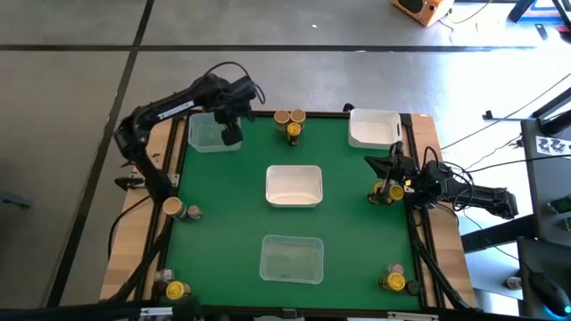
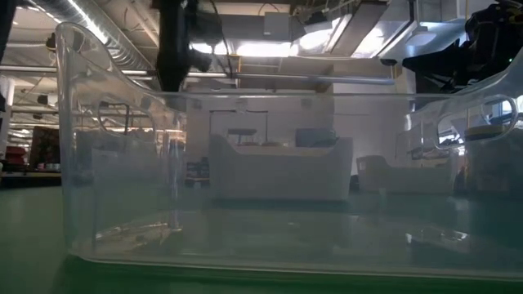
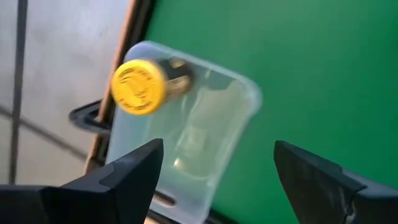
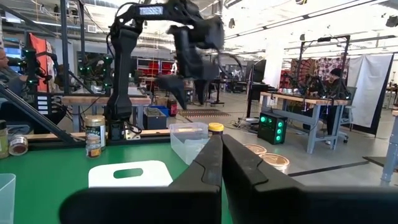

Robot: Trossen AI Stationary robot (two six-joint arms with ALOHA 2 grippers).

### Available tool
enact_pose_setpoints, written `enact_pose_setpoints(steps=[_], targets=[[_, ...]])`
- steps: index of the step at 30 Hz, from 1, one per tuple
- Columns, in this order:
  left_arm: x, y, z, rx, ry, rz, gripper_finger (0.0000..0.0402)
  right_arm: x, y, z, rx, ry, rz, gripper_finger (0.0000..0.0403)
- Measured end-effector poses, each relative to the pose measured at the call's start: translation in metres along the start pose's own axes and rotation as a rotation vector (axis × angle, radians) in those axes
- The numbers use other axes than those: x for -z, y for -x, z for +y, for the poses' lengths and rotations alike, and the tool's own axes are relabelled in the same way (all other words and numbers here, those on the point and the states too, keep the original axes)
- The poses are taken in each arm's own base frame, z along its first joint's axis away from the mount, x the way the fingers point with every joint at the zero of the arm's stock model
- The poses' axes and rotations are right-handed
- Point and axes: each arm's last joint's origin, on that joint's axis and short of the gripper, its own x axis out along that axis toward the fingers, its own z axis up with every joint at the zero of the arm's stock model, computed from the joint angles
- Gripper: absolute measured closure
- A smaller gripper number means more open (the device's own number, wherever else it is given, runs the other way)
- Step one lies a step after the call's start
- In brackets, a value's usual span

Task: Sort spices by type
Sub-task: Put the top left brown seasoning bottle into the bottom white bin

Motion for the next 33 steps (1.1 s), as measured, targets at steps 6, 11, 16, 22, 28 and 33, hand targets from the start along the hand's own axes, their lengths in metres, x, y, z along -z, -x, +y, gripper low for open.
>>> enact_pose_setpoints(steps=[6, 11, 16, 22, 28, 33], targets=[[0.015, 0.029, -0.026, 0.112, -0.030, -0.100, 0.0098, 0.000, 0.000, 0.000, 0.000, 0.000, 0.000, 0.0395], [0.022, 0.044, -0.047, 0.170, 0.004, -0.140, 0.0098, 0.000, 0.000, 0.000, 0.000, 0.000, 0.000, 0.0395], [0.031, 0.051, -0.069, 0.187, 0.006, -0.090, 0.0098, 0.000, 0.000, 0.000, 0.000, -0.004, 0.000, 0.0395], [0.043, 0.061, -0.109, 0.198, -0.103, -0.037, 0.0098, 0.000, 0.000, 0.000, -0.001, -0.006, 0.003, 0.0395], [0.054, 0.070, -0.142, 0.176, -0.156, -0.061, 0.0098, 0.002, 0.000, 0.000, -0.002, -0.004, 0.018, 0.0395], [0.068, 0.079, -0.155, 0.138, -0.139, -0.079, 0.0098, 0.002, 0.000, 0.000, -0.002, -0.004, 0.018, 0.0395]])
